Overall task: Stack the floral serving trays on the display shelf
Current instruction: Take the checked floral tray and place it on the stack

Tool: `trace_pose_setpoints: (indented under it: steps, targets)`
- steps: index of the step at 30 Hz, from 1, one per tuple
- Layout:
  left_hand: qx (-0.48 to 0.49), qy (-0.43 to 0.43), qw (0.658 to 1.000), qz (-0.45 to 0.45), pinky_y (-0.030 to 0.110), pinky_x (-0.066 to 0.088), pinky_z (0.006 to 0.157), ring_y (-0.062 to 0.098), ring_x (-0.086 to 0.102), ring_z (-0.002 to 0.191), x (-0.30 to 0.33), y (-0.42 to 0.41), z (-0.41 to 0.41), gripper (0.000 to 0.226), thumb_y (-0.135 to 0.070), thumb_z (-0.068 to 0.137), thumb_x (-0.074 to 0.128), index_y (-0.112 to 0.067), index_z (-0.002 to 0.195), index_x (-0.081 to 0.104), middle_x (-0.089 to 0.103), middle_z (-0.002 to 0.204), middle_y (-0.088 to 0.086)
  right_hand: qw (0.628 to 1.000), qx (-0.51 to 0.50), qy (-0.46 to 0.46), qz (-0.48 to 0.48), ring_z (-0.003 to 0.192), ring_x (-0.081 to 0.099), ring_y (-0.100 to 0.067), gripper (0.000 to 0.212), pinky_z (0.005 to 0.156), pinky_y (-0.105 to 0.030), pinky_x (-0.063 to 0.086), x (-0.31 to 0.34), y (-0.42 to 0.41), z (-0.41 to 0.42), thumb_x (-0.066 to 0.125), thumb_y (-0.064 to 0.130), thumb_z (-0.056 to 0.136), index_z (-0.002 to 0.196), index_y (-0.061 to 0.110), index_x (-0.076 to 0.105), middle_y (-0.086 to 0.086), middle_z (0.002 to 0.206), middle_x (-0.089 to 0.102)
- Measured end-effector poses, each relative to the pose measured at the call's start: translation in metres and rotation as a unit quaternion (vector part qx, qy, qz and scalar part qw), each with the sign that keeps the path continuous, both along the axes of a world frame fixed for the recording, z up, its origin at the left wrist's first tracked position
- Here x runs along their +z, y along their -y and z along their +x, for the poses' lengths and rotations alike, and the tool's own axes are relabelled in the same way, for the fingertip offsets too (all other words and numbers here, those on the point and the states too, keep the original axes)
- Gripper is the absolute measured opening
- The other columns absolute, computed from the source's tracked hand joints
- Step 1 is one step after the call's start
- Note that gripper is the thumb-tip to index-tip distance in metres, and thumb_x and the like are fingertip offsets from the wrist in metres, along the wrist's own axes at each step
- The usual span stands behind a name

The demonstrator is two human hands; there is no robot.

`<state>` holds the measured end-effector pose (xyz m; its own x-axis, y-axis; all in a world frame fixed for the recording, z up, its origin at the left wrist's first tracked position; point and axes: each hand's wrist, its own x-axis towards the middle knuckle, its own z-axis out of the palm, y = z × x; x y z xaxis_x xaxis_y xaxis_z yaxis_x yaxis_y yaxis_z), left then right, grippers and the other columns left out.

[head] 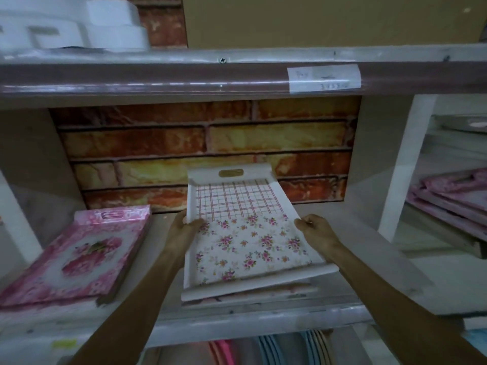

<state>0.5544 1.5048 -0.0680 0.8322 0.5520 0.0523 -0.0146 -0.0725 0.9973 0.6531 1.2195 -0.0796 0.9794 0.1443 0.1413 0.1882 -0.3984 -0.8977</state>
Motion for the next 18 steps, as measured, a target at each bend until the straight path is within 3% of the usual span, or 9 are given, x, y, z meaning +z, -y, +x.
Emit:
trace_pose_setpoints:
  steps: [5,8,11,13,16,18]
  targets:
    - [-0.031,-0.044,0.999,0.013,0.027,0.052,0.060,0.018,0.066,0.088,-0.018,-0.002,0.005,0.050,0.003,0.083,0.058,-0.014,0.130,0.056,0.067,0.112,0.009,0.998,-0.016,-0.021,-0.061,0.064,0.054,-0.007,0.028,0.051,-0.021,0.037,-0.028,-0.007,0.009,0.069,0.025,0.088,0.071,0.018,0.048,0.004,0.070,0.057]
    - [-0.026,-0.058,0.997,0.050,0.022,0.048,0.060,0.012,0.062,0.085,-0.029,-0.002,0.009,0.041,0.000,0.086,0.057,-0.013,0.125,0.057,0.065,0.105,0.003,0.993,-0.022,-0.012,-0.118,0.062,0.051,-0.002,0.025,0.045,-0.016,0.034,-0.039,-0.012,0.012,0.065,0.022,0.090,0.073,0.019,0.046,0.006,0.072,0.054]
    - [-0.021,-0.068,0.994,0.080,0.025,0.048,0.066,0.021,0.063,0.094,-0.038,-0.003,0.016,0.039,-0.001,0.088,0.054,-0.013,0.125,0.059,0.064,0.107,0.004,0.989,-0.031,-0.014,-0.145,0.061,0.050,-0.001,0.017,0.038,-0.008,0.032,-0.050,-0.014,0.015,0.062,0.022,0.090,0.082,0.013,0.050,0.006,0.072,0.054]
    - [-0.020,-0.081,0.992,0.091,0.030,0.048,0.075,0.023,0.061,0.096,-0.045,-0.005,0.022,0.040,-0.001,0.088,0.054,-0.011,0.127,0.058,0.064,0.109,0.006,0.988,-0.036,-0.015,-0.151,0.063,0.052,-0.004,0.016,0.039,-0.008,0.033,-0.058,-0.014,0.017,0.062,0.021,0.090,0.083,0.011,0.051,0.003,0.076,0.056]
    - [-0.021,-0.102,0.990,0.097,0.028,0.048,0.072,0.022,0.061,0.094,-0.052,-0.011,0.027,0.044,-0.003,0.088,0.055,-0.011,0.131,0.056,0.064,0.113,0.007,0.986,-0.043,-0.006,-0.162,0.067,0.053,-0.008,0.020,0.042,-0.007,0.033,-0.067,-0.016,0.019,0.062,0.020,0.089,0.078,0.012,0.048,-0.001,0.080,0.058]
    - [-0.022,-0.107,0.988,0.109,0.029,0.049,0.075,0.023,0.061,0.096,-0.057,-0.016,0.031,0.046,-0.003,0.087,0.056,-0.010,0.132,0.056,0.065,0.120,0.010,0.985,-0.043,0.001,-0.166,0.077,0.059,-0.017,0.018,0.052,-0.013,0.041,-0.073,-0.019,0.021,0.062,0.021,0.089,0.082,0.011,0.049,-0.008,0.089,0.061]
